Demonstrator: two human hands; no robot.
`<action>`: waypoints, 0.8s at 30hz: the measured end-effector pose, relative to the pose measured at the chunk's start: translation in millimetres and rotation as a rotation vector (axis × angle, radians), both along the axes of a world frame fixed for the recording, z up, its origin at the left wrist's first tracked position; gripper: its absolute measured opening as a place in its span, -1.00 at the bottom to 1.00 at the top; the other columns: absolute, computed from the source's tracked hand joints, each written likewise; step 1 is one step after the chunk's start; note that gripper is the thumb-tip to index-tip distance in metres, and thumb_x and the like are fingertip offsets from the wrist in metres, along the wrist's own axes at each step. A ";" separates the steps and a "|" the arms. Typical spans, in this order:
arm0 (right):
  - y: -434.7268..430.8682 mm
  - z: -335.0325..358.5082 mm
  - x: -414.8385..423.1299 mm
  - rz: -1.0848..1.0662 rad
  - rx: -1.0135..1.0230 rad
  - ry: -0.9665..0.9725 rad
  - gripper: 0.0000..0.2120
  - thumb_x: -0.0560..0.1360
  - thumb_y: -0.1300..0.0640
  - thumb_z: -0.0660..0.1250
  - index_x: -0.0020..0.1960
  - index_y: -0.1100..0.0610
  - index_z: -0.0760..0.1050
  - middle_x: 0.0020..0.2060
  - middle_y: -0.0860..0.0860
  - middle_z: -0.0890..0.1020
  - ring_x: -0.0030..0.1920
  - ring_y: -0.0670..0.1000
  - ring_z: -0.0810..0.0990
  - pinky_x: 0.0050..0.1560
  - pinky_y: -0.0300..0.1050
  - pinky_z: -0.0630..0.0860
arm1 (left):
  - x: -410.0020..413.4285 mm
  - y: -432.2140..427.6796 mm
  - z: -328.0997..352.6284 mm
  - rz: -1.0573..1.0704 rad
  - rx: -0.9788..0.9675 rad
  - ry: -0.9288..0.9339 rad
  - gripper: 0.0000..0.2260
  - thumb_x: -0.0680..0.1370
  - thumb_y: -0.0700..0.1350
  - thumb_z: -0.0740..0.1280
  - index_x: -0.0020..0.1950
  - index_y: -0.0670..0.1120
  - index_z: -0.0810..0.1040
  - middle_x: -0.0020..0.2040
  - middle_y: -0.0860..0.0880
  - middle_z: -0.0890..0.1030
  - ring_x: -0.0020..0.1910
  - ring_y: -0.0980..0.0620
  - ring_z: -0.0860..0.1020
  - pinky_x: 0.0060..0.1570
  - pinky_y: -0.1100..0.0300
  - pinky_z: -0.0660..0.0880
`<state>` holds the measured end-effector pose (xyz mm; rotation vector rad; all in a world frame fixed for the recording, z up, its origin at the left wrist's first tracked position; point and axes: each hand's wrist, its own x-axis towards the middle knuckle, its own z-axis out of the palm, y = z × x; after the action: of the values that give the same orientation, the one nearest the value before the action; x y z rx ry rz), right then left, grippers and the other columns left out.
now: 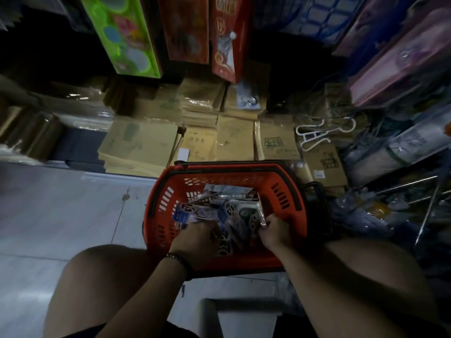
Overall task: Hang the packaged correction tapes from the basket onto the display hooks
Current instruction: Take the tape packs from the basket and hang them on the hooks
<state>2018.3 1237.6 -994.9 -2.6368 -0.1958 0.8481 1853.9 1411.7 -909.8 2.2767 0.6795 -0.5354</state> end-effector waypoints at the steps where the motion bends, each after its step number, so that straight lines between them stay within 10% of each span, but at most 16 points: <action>1: 3.6 -8.2 0.4 0.006 -0.018 0.012 -0.81 0.51 0.24 0.43 0.12 0.20 0.61 0.07 0.18 0.72 0.16 0.20 0.67 0.01 -0.16 0.48 | 0.8 2.0 -4.1 0.004 -0.008 0.005 -0.86 0.63 0.03 0.31 0.16 0.11 0.60 0.15 0.04 0.70 0.10 -0.03 0.68 0.10 -0.03 0.66; 6: 13.6 -46.7 -0.5 0.057 -0.043 0.042 -0.79 0.56 0.13 0.39 0.18 0.16 0.61 0.06 0.15 0.71 0.18 0.20 0.66 0.04 -0.14 0.51 | 2.7 3.4 -17.2 -0.003 -0.018 0.005 -0.85 0.65 0.08 0.27 0.16 0.12 0.58 0.13 0.07 0.69 0.05 0.02 0.68 0.03 -0.03 0.68; 12: 26.4 -74.2 -0.6 0.113 -0.157 0.022 -0.28 0.47 -0.47 0.28 0.18 0.17 0.65 0.14 0.18 0.67 0.21 0.24 0.61 0.24 0.07 0.55 | 4.6 1.7 -31.2 0.002 -0.061 0.005 -0.90 0.66 0.08 0.30 0.16 0.15 0.54 0.14 0.08 0.66 0.05 0.05 0.68 0.03 0.03 0.69; 19: 30.0 -63.0 7.7 0.154 -0.297 -0.044 -0.78 0.56 0.16 0.31 0.12 0.20 0.65 0.16 0.20 0.64 0.19 0.22 0.63 0.17 0.01 0.56 | 5.2 0.7 -34.6 0.016 -0.064 0.001 -0.82 0.62 0.17 0.24 0.16 0.17 0.52 0.14 0.11 0.67 0.06 0.07 0.68 0.03 0.02 0.69; 24: 23.4 -43.1 8.0 0.093 -0.271 -0.141 -0.77 0.57 0.21 0.26 0.11 0.19 0.67 0.13 0.20 0.68 0.18 0.22 0.66 0.16 0.01 0.58 | 9.0 3.8 -32.5 0.030 -0.062 -0.009 -0.88 0.66 0.08 0.32 0.16 0.13 0.58 0.10 0.10 0.70 0.03 0.09 0.69 0.03 0.03 0.69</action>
<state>2026.3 1260.9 -1038.0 -2.9648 -0.2578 0.7648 1862.9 1415.5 -942.3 2.2065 0.6826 -0.5250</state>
